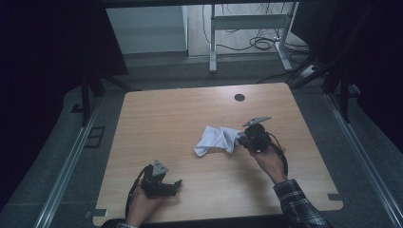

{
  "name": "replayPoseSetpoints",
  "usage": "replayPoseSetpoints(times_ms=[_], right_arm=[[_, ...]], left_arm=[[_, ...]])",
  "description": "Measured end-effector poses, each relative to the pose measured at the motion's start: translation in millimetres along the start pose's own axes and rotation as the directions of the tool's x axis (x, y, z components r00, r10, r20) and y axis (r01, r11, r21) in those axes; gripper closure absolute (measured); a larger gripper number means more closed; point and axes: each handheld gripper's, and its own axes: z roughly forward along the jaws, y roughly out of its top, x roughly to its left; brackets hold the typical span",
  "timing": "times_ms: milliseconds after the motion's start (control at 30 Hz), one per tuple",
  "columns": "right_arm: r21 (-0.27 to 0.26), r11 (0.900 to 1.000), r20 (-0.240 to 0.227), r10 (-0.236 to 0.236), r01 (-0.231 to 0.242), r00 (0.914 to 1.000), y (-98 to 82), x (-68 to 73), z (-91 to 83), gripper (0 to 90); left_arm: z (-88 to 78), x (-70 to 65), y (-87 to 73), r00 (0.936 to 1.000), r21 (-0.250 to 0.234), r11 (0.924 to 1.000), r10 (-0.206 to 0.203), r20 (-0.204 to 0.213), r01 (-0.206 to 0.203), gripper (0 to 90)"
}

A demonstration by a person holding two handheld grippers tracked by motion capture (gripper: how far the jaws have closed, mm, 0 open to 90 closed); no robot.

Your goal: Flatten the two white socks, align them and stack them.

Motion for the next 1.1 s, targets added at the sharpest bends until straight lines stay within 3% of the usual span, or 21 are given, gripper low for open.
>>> replayPoseSetpoints(times_ms=[233, 300, 333, 400, 467, 667, 700, 733, 767, 800, 833, 867, 933, 1100], right_arm=[[-0.037, 0.999, 0.007, -0.026, 0.026, 0.9996, 22.1, 2.1, -42.6, 82.3], [-0.037, 0.999, 0.006, -0.032, 0.032, 0.9995, 23.7, 2.6, -47.3, 82.3], [-0.044, 0.998, 0.013, -0.044, 0.044, 0.999, 26.9, 4.3, -60.7, 82.3], [-0.041, 0.998, 0.009, -0.047, 0.048, 0.9988, 27.8, 4.8, -70.9, 82.3], [-0.035, 0.999, -0.023, -0.038, 0.037, 0.999, 27.1, 6.1, -80.6, 82.4], [-0.061, 0.997, -0.011, -0.052, 0.052, 0.9986, 28.1, 9.2, -103.2, 82.6], [-0.037, 0.999, 0.029, -0.002, 0.003, 0.9996, 29.2, -4.2, -90.8, 83.1], [0.061, 0.998, 0.058, 0.023, -0.026, 0.9981, 27.7, -16.3, -73.2, 83.1], [0.144, 0.988, 0.077, 0.053, -0.063, 0.9957, 22.6, -27.6, -55.9, 83.1], [0.18, 0.979, 0.074, 0.084, -0.096, 0.9937, 15.3, -35.6, -43.4, 83.0], [0.18, 0.979, 0.074, 0.084, -0.096, 0.9937, 15.3, -35.6, -43.4, 83.0], [0.184, 0.974, 0.046, 0.123, -0.13, 0.9913, 0.5, -42.3, -30.9, 83.0], [0.185, 0.972, 0.03, 0.14, -0.143, 0.9897, -10.5, -44.5, -25.7, 82.8], [0.17, 0.974, 0.011, 0.151, -0.151, 0.9885, -22.4, -46.9, -30.7, 82.3]], left_arm=[[0.0, 0.3, 0.1, 1.0, -0.001, 1.0, 0.004, -0.001, -0.004, 11.0], [0.1, 0.0, 0.0, 1.0, -0.001, 1.0, 0.0, 0.0, 0.0, 11.0], [0.3, -0.3, 0.1, 1.0, -0.004, 1.0, -0.002, -0.003, 0.002, 11.0], [0.3, -0.4, 0.1, 1.0, -0.004, 1.0, -0.003, -0.004, 0.003, 11.0], [0.2, -0.6, 0.1, 1.0, -0.002, 1.0, -0.003, -0.004, 0.002, 11.0], [0.2, -0.6, 0.2, 1.0, -0.002, 1.0, -0.003, -0.005, 0.003, 11.0], [0.2, -0.7, 0.2, 1.0, -0.002, 1.0, -0.003, -0.006, 0.003, 11.0], [0.0, -0.7, 0.3, 1.0, 0.001, 1.0, 0.0, -0.007, 0.0, 11.0], [-0.1, -0.9, 0.2, 1.0, 0.002, 1.0, 0.0, -0.008, 0.0, 11.0], [-0.2, -1.7, 0.0, 0.9999, 0.002, 1.0, -0.009, -0.009, 0.009, 11.0], [-0.2, -1.7, 0.0, 0.9999, 0.002, 1.0, -0.009, -0.009, 0.009, 11.0], [-0.2, -1.8, -0.1, 0.9999, 0.002, 1.0, -0.009, -0.009, 0.009, 11.0], [0.1, -1.9, 0.2, 0.9999, 0.002, 0.9999, -0.011, -0.008, 0.011, 10.9], [0.0, -2.9, 0.0, 0.9998, 0.0, 0.9999, -0.016, -0.012, 0.016, 11.0]])
